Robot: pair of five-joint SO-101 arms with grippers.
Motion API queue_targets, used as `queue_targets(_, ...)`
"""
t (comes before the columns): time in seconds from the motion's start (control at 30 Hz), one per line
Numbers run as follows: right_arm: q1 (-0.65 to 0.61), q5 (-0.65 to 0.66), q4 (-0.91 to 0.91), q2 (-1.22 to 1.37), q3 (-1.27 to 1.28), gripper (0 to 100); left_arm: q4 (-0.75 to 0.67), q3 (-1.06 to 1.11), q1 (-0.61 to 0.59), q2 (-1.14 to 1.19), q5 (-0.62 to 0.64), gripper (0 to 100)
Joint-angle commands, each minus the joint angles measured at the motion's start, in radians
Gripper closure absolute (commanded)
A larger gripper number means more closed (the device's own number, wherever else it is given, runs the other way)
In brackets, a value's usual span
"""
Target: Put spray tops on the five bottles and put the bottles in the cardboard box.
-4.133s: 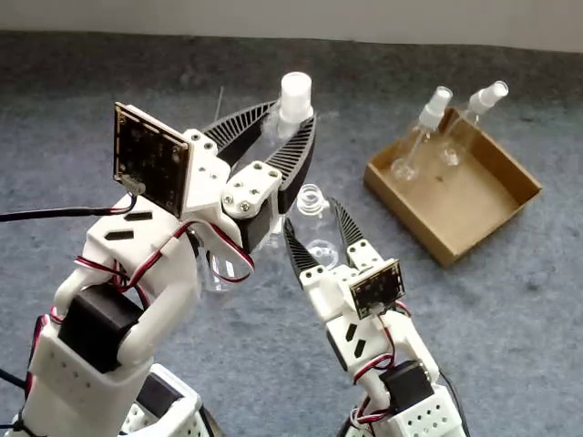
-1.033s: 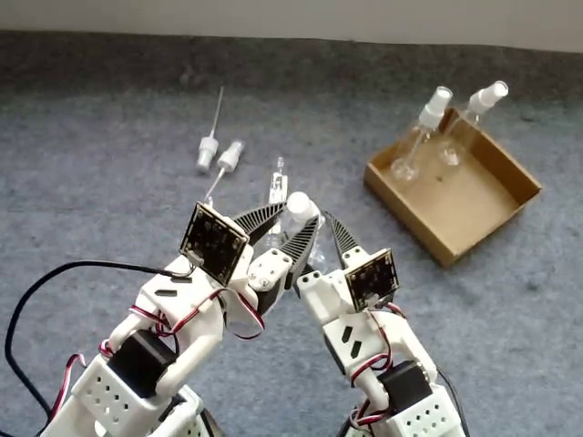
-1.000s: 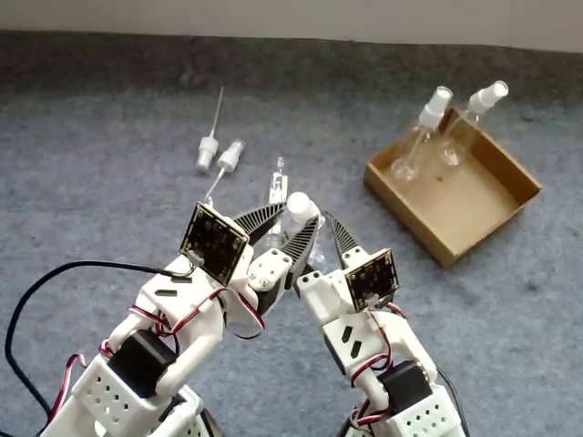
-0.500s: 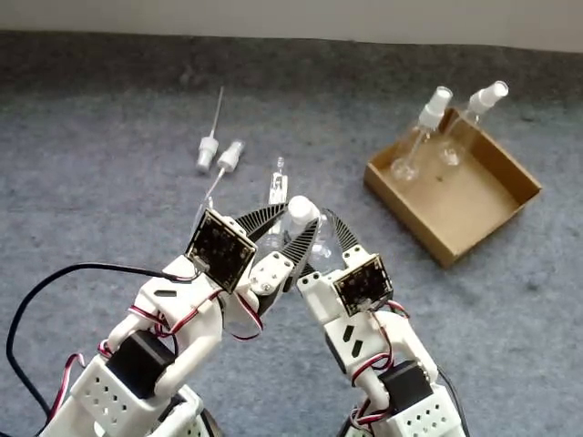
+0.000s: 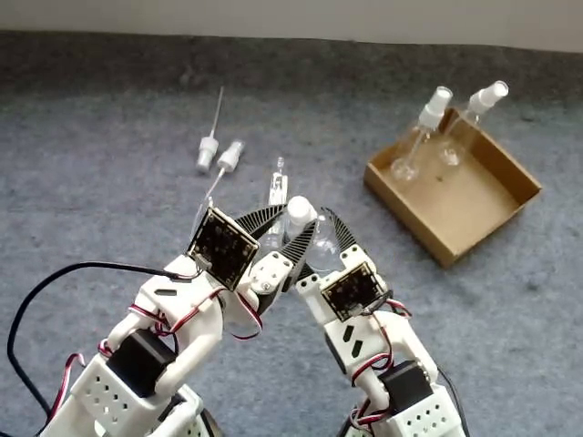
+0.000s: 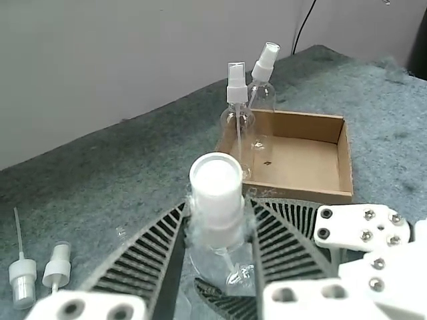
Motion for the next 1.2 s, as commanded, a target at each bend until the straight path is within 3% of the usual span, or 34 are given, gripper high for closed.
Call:
queue_targets(0.0,-0.010,0.011,0.001,-0.019,0.102,91.8,0.006,-0.041,0.010,-0.010,-0.005,99)
queue_targets(0.53,-0.010,0.011,0.001,-0.019,0.102,91.8,0.003,0.044,-0.030,-0.019,-0.008,99)
queue_targets(0.73,-0.010,0.011,-0.001,-0.019,0.104,91.8,0.006,0.047,-0.097,-0.019,-0.006,86)
queue_targets(0.97,-0.005,0.011,-0.002,-0.019,0.104,91.8,0.008,0.044,-0.102,-0.021,-0.009,86)
queue_targets(1.17,-0.005,0.006,-0.001,-0.019,0.101,91.8,0.172,-0.047,-0.102,-0.022,-0.009,86)
